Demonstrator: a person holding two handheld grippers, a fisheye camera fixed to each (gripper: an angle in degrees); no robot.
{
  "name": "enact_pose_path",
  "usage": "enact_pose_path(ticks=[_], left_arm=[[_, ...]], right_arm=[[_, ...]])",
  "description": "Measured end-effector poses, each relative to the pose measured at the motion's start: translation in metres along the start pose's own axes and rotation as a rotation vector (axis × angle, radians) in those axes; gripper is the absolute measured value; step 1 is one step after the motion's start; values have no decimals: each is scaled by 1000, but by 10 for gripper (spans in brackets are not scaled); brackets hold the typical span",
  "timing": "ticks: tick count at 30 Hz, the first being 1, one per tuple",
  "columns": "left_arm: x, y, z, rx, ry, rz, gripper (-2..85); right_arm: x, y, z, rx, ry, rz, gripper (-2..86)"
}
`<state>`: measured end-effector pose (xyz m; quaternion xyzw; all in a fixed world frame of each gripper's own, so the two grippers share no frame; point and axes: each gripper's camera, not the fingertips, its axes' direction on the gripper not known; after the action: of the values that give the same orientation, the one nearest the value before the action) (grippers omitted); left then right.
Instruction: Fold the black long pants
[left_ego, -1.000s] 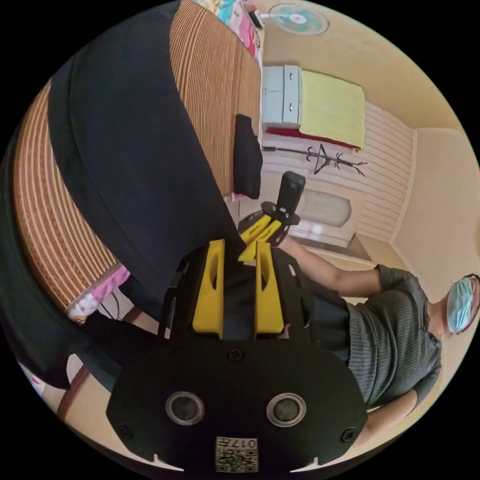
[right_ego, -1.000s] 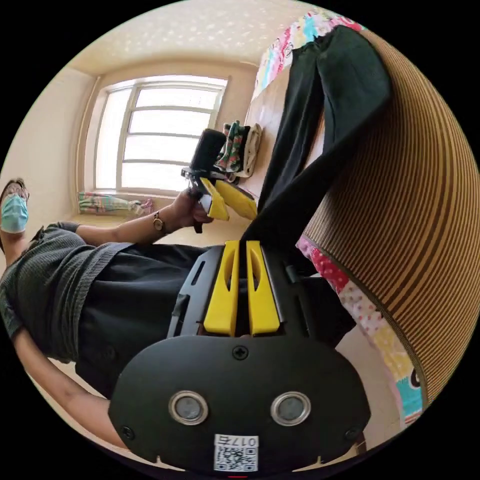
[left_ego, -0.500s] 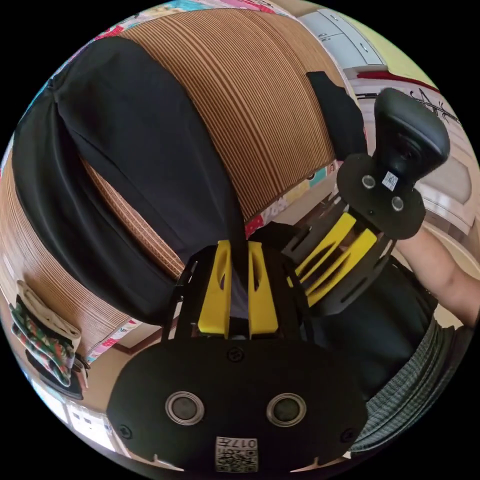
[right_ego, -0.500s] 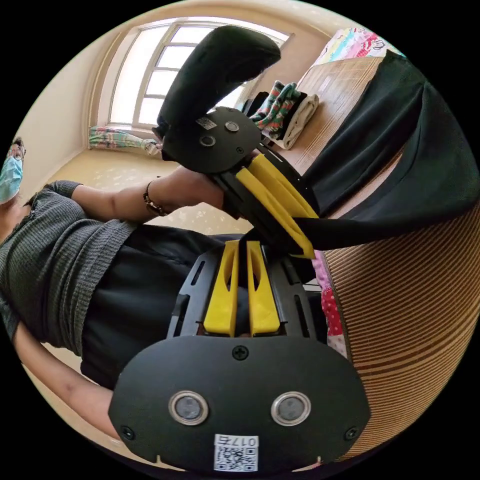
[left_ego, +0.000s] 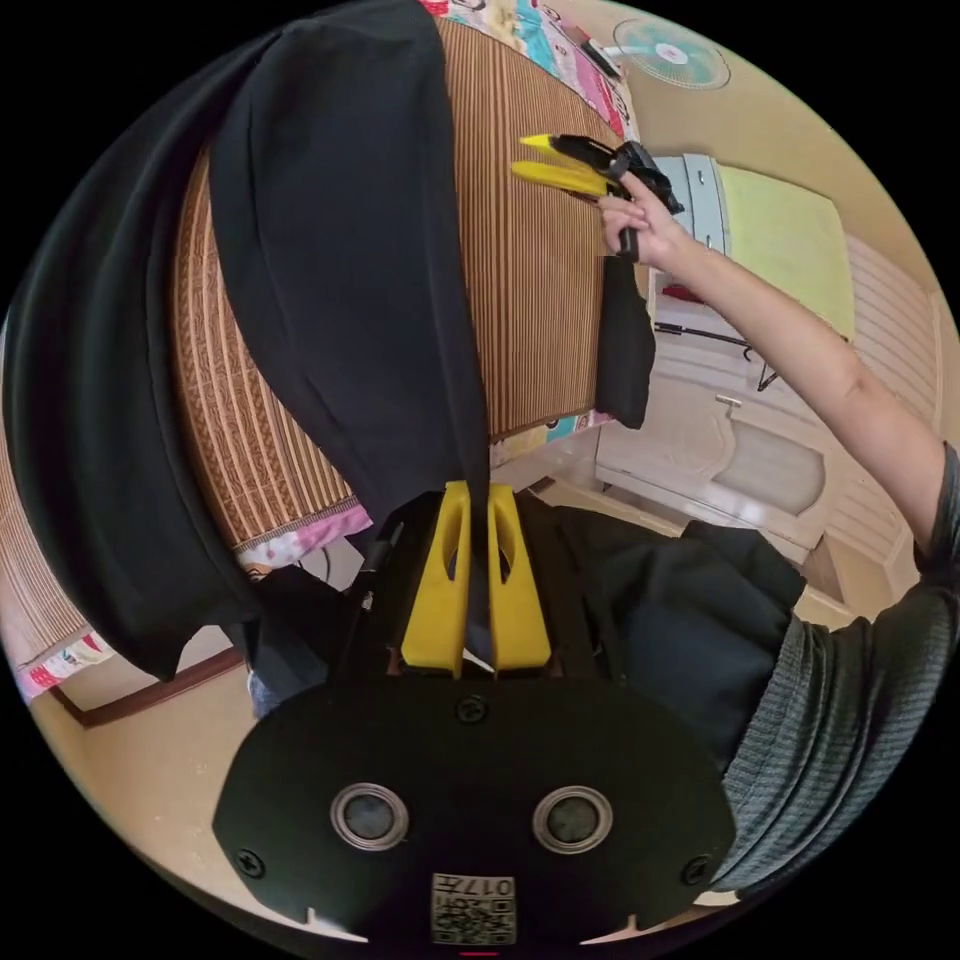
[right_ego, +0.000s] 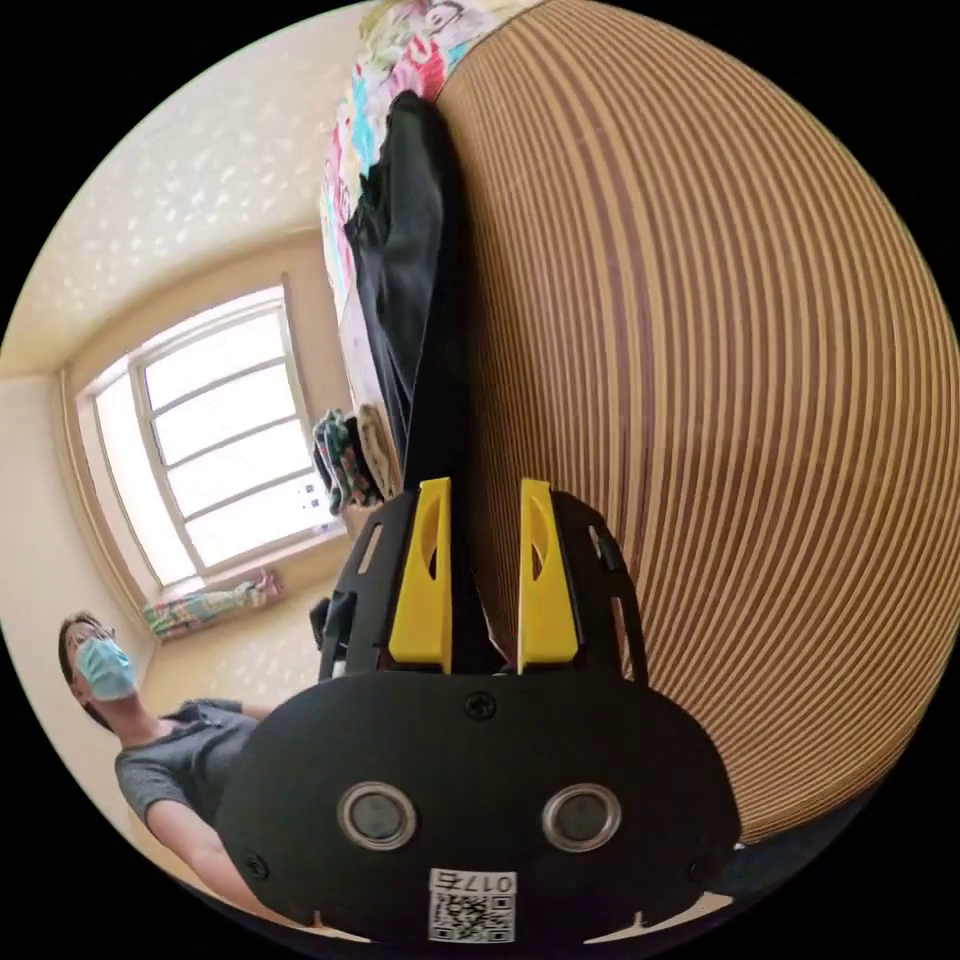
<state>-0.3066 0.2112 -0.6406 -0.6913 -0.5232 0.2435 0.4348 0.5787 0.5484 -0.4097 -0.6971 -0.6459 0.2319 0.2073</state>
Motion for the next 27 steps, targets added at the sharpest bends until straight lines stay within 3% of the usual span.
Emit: enact_pose_path(ticks=[2,6,14,18,22,24,27], left_arm=[[-9,4,0,26,41,-29,5],[-28,13,-4,82,135,-83,5],[-53,24,-12,201,326,-80,7],[-76,54,-19,355,490,-62,3],[-116,117,-44,669,863,-67,2],[-135,142,-53,741,955,-91,3],[-157,172,-84,794,864,-153,6]], right_arm=[[18,-43,-5,202,-140,135,115],[1,-94,13,395,-222,131,129],[-73,-197,78,432,34,28,100],[-112,-194,100,504,178,-71,57],[-130,-171,131,532,-256,-158,50],[-156,-165,151,504,-311,-231,49],[-201,-171,207,412,-314,-301,49]])
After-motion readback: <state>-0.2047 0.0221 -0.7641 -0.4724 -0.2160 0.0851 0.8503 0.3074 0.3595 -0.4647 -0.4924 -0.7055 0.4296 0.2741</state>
